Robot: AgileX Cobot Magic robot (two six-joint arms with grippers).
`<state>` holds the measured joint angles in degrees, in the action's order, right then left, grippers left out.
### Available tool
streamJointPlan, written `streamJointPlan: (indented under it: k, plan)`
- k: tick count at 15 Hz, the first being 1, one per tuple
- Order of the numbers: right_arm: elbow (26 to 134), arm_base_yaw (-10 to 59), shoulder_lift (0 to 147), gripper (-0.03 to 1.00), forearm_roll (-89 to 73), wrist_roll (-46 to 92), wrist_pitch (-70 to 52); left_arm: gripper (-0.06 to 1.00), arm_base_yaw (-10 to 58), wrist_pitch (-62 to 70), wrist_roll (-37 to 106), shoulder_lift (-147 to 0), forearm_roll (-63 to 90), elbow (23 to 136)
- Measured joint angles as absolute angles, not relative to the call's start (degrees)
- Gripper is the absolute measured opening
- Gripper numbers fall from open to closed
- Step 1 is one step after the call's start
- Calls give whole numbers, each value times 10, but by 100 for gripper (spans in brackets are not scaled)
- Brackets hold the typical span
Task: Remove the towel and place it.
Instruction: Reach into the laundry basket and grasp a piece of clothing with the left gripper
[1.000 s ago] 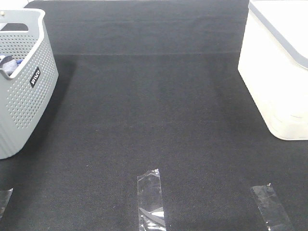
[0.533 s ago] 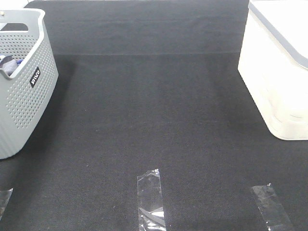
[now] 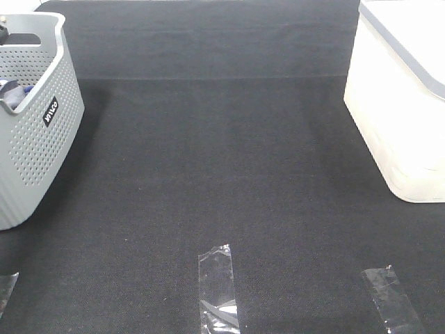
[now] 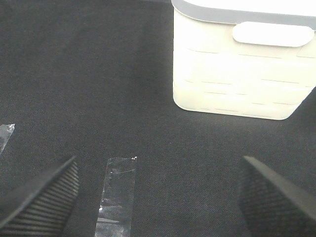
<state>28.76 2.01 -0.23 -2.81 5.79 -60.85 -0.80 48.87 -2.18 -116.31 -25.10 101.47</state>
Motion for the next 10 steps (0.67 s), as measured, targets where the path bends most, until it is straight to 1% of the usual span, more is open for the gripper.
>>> streamJointPlan:
  k: [4,6,10]
  plan:
    - [288,20,-2,81,-28,58,-608,71,-31,492,-5,-1223,-228,1070]
    - [288,20,-2,81,-28,58,-608,71,-48,491,26,-1255,-186,1098]
    - [288,20,-2,81,-28,58,-608,71,-50,491,38,-1294,-170,1133]
